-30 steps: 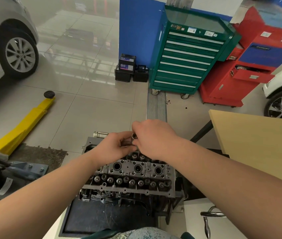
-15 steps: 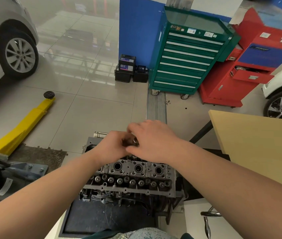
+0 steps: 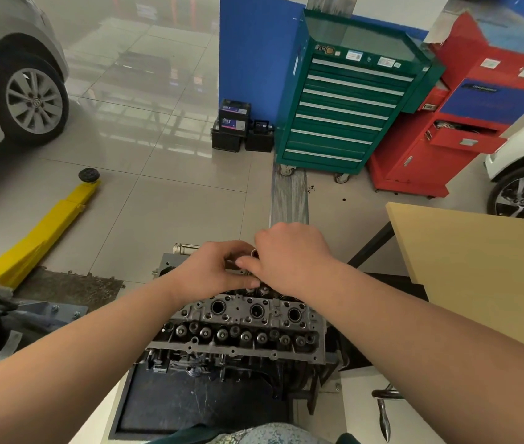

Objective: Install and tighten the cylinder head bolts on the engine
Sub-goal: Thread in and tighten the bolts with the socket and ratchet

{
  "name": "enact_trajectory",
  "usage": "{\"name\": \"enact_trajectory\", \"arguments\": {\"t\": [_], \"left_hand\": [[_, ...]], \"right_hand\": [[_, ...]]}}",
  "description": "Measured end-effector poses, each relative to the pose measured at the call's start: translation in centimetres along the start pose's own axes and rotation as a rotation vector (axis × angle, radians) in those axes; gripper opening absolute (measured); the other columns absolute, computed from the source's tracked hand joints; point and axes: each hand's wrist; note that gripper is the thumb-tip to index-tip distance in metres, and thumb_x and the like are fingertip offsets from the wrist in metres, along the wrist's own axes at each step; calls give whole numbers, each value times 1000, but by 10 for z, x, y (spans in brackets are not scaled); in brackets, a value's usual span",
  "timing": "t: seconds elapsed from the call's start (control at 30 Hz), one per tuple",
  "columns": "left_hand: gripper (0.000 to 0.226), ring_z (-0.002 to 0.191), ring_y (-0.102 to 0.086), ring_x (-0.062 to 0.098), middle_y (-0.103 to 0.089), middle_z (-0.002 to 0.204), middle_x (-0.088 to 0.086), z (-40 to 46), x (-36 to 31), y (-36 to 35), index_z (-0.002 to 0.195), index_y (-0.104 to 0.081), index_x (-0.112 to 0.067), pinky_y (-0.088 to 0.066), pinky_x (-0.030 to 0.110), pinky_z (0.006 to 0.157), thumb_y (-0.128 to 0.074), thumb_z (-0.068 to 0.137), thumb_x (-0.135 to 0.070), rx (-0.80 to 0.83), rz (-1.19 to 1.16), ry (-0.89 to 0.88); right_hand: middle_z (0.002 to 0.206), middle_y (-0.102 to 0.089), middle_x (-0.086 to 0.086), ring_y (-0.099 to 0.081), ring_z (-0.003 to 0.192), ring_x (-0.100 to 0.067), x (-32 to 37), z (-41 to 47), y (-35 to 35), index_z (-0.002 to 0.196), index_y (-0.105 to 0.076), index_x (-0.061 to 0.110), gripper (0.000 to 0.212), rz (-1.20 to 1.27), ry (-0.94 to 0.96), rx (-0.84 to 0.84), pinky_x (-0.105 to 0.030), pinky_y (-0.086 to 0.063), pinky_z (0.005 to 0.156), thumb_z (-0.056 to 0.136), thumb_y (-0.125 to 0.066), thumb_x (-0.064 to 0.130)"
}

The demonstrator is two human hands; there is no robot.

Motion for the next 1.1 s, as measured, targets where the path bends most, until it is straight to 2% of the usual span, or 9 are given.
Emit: {"name": "enact_trajectory", "arguments": {"t": [0.1, 0.2, 0.37, 0.5, 0.63, 0.73, 0.8, 0.93, 1.1], "left_hand": [[16, 74, -66, 4, -73, 79, -15, 3, 2, -3, 85, -70, -32, -54, 30, 71, -83, 78, -25, -60, 50, -2], [21, 94, -74, 4, -79, 96, -14, 3, 5, 0, 102, -75, -30, -58, 26, 91, -82, 90, -14, -30, 42, -15], [21, 77, -68, 2, -73, 82, -13, 3, 5, -3, 87, -73, -23, -52, 18, 70, -90, 75, -25, -51, 66, 3], [16, 76, -71, 12, -77, 83, -5, 3, 7, -3, 87, -76, -25, -57, 28, 73, -79, 88, -10, -52, 56, -5], [15, 67, -62, 10, -71, 74, -5, 1, 6, -3, 81, -70, -21, -50, 24, 66, -84, 84, -25, -3, 54, -12], [30, 54, -48, 6, -62, 61, -6, 4, 7, -5, 70, -64, -16, -38, 21, 53, -73, 71, -44, -67, 137, 6], [15, 56, -52, 8, -69, 66, -4, 6, 10, -3, 76, -68, -19, -44, 27, 56, -75, 80, -31, -15, 128, 10], [14, 66, -60, 3, -70, 76, -11, 4, 9, -1, 85, -68, -37, -48, 19, 63, -78, 81, -30, 3, 64, -19], [20, 75, -72, 11, -77, 82, -11, 6, 11, 4, 84, -73, -34, -58, 31, 71, -86, 84, -19, -62, 105, 19]], "right_hand": [[78, -51, 4, -53, 75, -24, -3, 0, 0, 102, -51, 24, 44, 45, 88, -14, -34, -36, 58, 95, -49, 68], [96, -61, 1, -60, 85, -25, -7, -1, 3, 115, -51, 23, 29, 54, 188, 57, -36, -40, 61, 97, -59, 44], [74, -45, 4, -46, 68, -21, -3, 2, 0, 95, -53, 23, 50, 38, 56, 24, -33, -33, 54, 97, -43, 71], [89, -53, 2, -62, 86, -27, -7, -2, -1, 115, -48, 20, 30, 96, 201, 69, -36, -41, 60, 98, -59, 42], [71, -45, 5, -50, 68, -23, -6, 2, -3, 95, -47, 21, 48, 40, 74, -14, -35, -35, 56, 98, -45, 69], [89, -62, 2, -59, 79, -25, -5, 0, -3, 112, -50, 23, 37, 72, 192, -46, -36, -42, 61, 98, -53, 56], [88, -58, 3, -63, 84, -27, -4, 0, -4, 113, -50, 21, 27, 63, 226, -18, -36, -40, 60, 98, -57, 43], [66, -33, 7, -48, 70, -23, -5, 5, -7, 92, -51, 24, 46, 12, 80, -51, -35, -33, 59, 97, -47, 69], [88, -54, 4, -59, 82, -24, -7, 1, -8, 117, -51, 21, 32, 102, 243, 12, -36, -40, 59, 98, -60, 44]]}}
Point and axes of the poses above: each hand's wrist, its own z-axis towards the middle knuckle, its own y-axis out of the back of the hand, x = y × z
